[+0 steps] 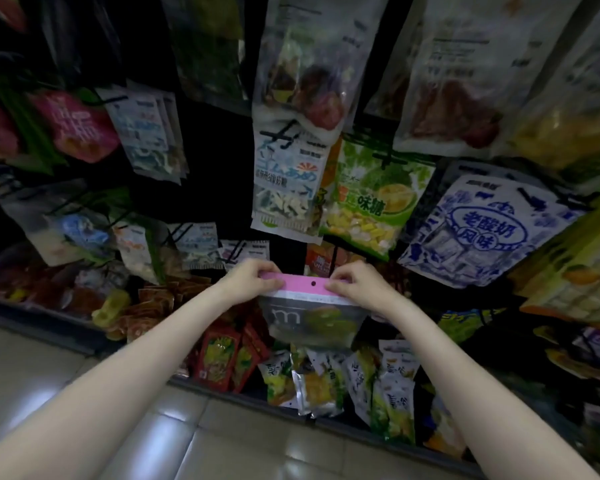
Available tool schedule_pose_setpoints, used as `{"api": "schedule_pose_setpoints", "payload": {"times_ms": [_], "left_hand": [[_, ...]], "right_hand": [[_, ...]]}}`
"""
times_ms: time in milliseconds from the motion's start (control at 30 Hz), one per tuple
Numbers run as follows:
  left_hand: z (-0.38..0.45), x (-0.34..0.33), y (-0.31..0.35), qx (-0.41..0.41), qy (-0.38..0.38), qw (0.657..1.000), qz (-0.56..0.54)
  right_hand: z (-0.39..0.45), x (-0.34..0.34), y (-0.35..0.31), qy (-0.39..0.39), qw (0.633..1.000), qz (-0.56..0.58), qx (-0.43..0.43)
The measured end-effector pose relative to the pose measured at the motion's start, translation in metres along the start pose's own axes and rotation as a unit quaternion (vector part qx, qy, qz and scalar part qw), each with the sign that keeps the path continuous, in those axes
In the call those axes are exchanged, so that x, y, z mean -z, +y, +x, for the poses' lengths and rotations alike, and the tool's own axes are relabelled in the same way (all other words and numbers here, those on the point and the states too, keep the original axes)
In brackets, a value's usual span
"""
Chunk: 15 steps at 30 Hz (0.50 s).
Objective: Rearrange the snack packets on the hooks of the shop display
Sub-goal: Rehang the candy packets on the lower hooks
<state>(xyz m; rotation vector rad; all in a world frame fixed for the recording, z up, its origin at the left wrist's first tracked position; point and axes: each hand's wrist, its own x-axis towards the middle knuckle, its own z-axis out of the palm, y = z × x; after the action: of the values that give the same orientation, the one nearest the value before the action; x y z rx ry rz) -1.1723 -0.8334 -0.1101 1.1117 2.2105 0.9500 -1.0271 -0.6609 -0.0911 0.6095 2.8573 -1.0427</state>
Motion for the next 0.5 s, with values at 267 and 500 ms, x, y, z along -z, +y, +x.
{"api": "schedule_pose_setpoints", "payload": {"times_ms": [267, 500], "left_hand": [[0.014, -0.043, -0.042, 0.006, -0.136, 0.983, 0.126], [0.059, -0.1, -0.058, 0.034, -0.157, 0.974, 0.162]], "right_hand": [[-0.014, -0.073, 0.039, 0.002, 0.991, 0.062, -0.116], [0.003, -0.104, 0.09, 0.065, 0.983, 0.046, -0.168]]}}
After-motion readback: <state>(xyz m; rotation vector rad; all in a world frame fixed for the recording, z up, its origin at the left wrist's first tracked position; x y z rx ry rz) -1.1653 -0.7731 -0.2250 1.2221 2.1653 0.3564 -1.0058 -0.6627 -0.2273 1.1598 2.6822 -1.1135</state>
